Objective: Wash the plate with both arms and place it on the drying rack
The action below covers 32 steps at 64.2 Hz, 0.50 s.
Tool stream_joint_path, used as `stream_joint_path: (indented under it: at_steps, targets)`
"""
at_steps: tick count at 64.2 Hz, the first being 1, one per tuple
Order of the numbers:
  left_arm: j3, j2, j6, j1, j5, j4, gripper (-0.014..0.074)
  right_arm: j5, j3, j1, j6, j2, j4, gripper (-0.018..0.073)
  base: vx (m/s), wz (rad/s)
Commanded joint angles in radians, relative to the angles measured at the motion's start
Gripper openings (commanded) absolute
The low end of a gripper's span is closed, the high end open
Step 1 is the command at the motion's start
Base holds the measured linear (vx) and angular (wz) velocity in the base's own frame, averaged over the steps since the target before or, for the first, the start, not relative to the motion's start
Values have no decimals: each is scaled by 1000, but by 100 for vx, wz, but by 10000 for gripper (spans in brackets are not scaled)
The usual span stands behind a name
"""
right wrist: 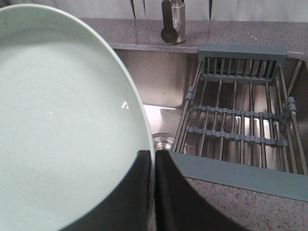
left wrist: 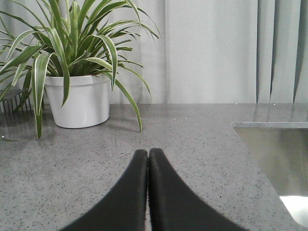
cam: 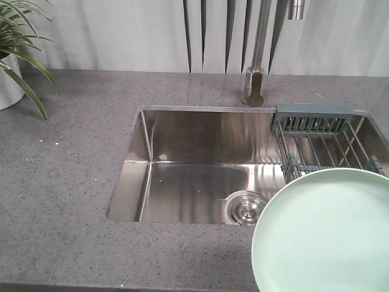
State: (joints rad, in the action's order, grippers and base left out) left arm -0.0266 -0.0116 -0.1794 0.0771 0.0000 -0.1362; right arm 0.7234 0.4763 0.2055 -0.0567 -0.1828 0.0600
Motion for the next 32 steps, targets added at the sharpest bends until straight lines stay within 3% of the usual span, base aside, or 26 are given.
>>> stream_joint_path:
  at_steps: [1,32]
  targets:
    - [-15,-15,-3,1,-66,4,-6,-79,25,-3,1,-13,-3,-5,5,-2]
    - [-15,-15,-3,1,-66,4,-6,-79,25,-3,1,-13,-3,-5,5,0]
